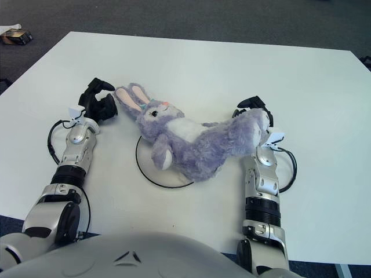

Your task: Put the doll into the plate.

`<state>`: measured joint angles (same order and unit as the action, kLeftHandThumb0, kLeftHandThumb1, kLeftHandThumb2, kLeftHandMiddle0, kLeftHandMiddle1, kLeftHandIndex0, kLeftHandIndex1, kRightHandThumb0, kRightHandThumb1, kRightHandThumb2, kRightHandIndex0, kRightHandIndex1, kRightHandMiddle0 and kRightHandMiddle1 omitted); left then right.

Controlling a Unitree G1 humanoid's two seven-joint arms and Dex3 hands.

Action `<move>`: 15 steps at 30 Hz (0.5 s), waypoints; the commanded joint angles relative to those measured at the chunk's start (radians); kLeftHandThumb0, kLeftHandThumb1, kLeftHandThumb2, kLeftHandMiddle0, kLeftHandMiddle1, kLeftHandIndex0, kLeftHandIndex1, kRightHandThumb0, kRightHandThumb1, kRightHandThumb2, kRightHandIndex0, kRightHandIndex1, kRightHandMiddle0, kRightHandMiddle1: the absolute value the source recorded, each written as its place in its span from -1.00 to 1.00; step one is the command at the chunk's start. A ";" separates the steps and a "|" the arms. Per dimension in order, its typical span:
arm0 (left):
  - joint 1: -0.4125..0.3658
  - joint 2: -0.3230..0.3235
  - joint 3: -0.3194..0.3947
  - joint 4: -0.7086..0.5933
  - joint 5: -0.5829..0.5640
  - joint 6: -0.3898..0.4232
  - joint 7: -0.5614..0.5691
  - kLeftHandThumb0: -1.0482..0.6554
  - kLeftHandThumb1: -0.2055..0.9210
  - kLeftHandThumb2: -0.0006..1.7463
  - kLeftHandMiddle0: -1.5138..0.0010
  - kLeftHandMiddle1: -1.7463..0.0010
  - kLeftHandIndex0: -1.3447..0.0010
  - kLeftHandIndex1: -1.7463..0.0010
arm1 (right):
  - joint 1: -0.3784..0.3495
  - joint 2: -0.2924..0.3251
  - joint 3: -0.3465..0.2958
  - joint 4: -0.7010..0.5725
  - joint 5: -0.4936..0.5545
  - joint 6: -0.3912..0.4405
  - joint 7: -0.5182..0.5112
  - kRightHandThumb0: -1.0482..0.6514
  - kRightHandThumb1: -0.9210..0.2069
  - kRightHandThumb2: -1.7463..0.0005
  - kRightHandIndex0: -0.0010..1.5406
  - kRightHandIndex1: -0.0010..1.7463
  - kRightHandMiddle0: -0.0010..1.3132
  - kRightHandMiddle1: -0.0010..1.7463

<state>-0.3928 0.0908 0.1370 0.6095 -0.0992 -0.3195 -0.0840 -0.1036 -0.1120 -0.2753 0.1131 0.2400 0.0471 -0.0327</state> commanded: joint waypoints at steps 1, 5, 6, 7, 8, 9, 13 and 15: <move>0.064 -0.017 -0.010 0.042 0.010 0.010 0.000 -0.28 0.16 0.32 -0.56 -1.00 0.24 -1.00 | 0.055 0.021 0.003 0.059 0.000 0.058 -0.002 0.22 0.49 -0.77 0.01 1.00 -0.03 0.84; 0.063 -0.017 -0.011 0.043 0.009 0.011 -0.003 -0.29 0.16 0.33 -0.56 -1.00 0.24 -1.00 | 0.055 0.019 0.005 0.061 -0.003 0.055 0.003 0.22 0.48 -0.77 0.01 1.00 -0.04 0.84; 0.063 -0.017 -0.011 0.043 0.008 0.012 -0.004 -0.29 0.16 0.33 -0.55 -1.00 0.24 -1.00 | 0.055 0.018 0.006 0.063 -0.005 0.053 0.005 0.22 0.48 -0.76 0.01 1.00 -0.03 0.84; 0.064 -0.016 -0.011 0.042 0.008 0.013 -0.005 -0.28 0.16 0.32 -0.54 -1.00 0.24 -1.00 | 0.055 0.017 0.006 0.064 -0.006 0.052 0.006 0.22 0.48 -0.76 0.01 1.00 -0.03 0.84; 0.064 -0.016 -0.011 0.041 0.008 0.014 -0.004 -0.28 0.16 0.32 -0.54 -1.00 0.24 -1.00 | 0.055 0.016 0.007 0.065 -0.008 0.050 0.007 0.22 0.47 -0.76 0.01 1.00 -0.03 0.84; 0.064 -0.016 -0.012 0.040 0.009 0.015 -0.004 -0.28 0.16 0.32 -0.54 -1.00 0.24 -1.00 | 0.055 0.015 0.008 0.067 -0.011 0.048 0.008 0.22 0.47 -0.76 0.00 1.00 -0.04 0.84; 0.065 -0.015 -0.013 0.039 0.012 0.014 -0.002 -0.28 0.17 0.32 -0.53 -1.00 0.25 -1.00 | 0.054 0.015 0.008 0.072 -0.015 0.044 0.013 0.22 0.47 -0.76 0.00 1.00 -0.03 0.84; 0.065 -0.014 -0.015 0.039 0.014 0.012 -0.002 -0.28 0.17 0.32 -0.53 -1.00 0.25 -1.00 | 0.053 0.014 0.007 0.077 -0.016 0.042 0.017 0.22 0.48 -0.77 0.01 1.00 -0.04 0.84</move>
<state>-0.3919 0.0903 0.1354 0.6073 -0.1001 -0.3192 -0.0841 -0.1051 -0.1169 -0.2735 0.1212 0.2221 0.0426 -0.0196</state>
